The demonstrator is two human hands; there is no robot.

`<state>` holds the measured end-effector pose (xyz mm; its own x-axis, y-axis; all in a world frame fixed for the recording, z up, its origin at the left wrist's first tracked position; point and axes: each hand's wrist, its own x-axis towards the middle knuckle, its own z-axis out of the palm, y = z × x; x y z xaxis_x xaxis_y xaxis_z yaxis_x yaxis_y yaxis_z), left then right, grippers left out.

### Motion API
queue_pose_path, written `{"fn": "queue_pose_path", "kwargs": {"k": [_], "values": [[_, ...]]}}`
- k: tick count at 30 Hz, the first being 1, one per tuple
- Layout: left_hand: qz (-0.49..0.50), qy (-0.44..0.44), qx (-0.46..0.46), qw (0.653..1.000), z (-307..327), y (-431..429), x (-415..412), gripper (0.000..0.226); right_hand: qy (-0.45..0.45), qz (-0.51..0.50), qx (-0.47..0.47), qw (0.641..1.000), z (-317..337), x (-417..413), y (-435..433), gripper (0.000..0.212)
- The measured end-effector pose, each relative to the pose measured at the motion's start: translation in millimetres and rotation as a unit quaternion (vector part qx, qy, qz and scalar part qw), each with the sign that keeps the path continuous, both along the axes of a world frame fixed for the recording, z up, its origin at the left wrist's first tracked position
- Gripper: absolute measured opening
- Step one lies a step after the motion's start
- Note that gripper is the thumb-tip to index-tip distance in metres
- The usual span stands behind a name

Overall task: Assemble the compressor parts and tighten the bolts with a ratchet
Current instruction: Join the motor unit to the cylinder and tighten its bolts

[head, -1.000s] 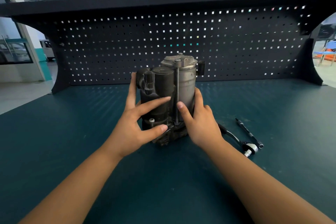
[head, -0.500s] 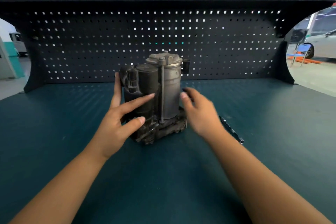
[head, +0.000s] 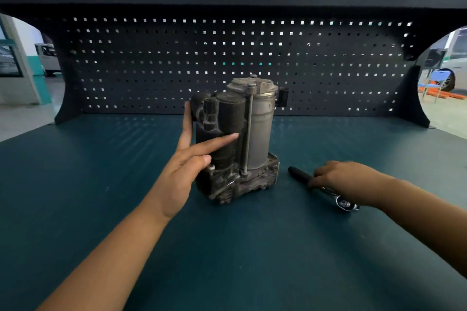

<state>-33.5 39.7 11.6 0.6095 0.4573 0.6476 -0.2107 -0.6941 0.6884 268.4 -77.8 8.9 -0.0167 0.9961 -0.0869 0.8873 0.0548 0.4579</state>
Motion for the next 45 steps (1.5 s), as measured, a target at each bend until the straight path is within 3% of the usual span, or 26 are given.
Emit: {"fn": "queue_pose_path", "kwargs": {"k": [5, 9, 14, 18, 21, 27, 29, 33, 38, 40, 43, 45], "values": [[0.002, 0.010, 0.001, 1.000, 0, 1, -1, 0.040, -0.079, 0.067, 0.014, 0.995, -6, 5, 18, 0.052], [-0.009, 0.018, -0.018, 1.000, 2, 0, -3, 0.055, -0.139, 0.094, 0.017, 0.986, -12, 8, 34, 0.055], [-0.009, 0.012, -0.019, 1.000, 2, 1, -2, 0.062, -0.130, 0.188, 0.081, 0.970, -4, 5, 43, 0.045], [-0.006, 0.016, -0.023, 1.000, 0, 6, -2, 0.068, -0.072, 0.244, 0.158, 0.954, 2, 9, 24, 0.039], [-0.011, 0.013, -0.030, 0.999, -1, 8, -1, 0.071, -0.029, 0.253, 0.195, 0.947, 0, 5, 7, 0.017], [-0.011, 0.005, -0.038, 0.999, 0, 5, 0, 0.074, 0.119, 0.205, 0.235, 0.943, 14, -18, -25, 0.041], [-0.011, 0.004, -0.041, 0.999, 1, 5, 0, 0.074, 0.221, 0.188, 0.262, 0.920, 21, -28, -37, 0.052], [-0.008, 0.004, -0.047, 0.999, 3, 2, 0, 0.075, 0.361, 0.117, 0.336, 0.862, 46, -53, -45, 0.033], [-0.013, 0.022, -0.058, 0.998, 7, -5, -4, 0.062, 0.480, 0.053, 0.263, 0.835, 70, -73, -50, 0.026], [-0.006, 0.033, -0.059, 0.998, 8, -7, -6, 0.060, 0.507, 0.045, 0.228, 0.830, 72, -84, -53, 0.034], [-0.008, 0.051, -0.076, 0.996, 7, -2, -6, 0.099, 0.490, 0.032, 0.229, 0.840, 70, -100, -52, 0.043], [0.001, 0.073, -0.087, 0.994, 8, 1, -8, 0.113, 0.477, 0.024, 0.254, 0.841, 69, -107, -51, 0.046]]}}
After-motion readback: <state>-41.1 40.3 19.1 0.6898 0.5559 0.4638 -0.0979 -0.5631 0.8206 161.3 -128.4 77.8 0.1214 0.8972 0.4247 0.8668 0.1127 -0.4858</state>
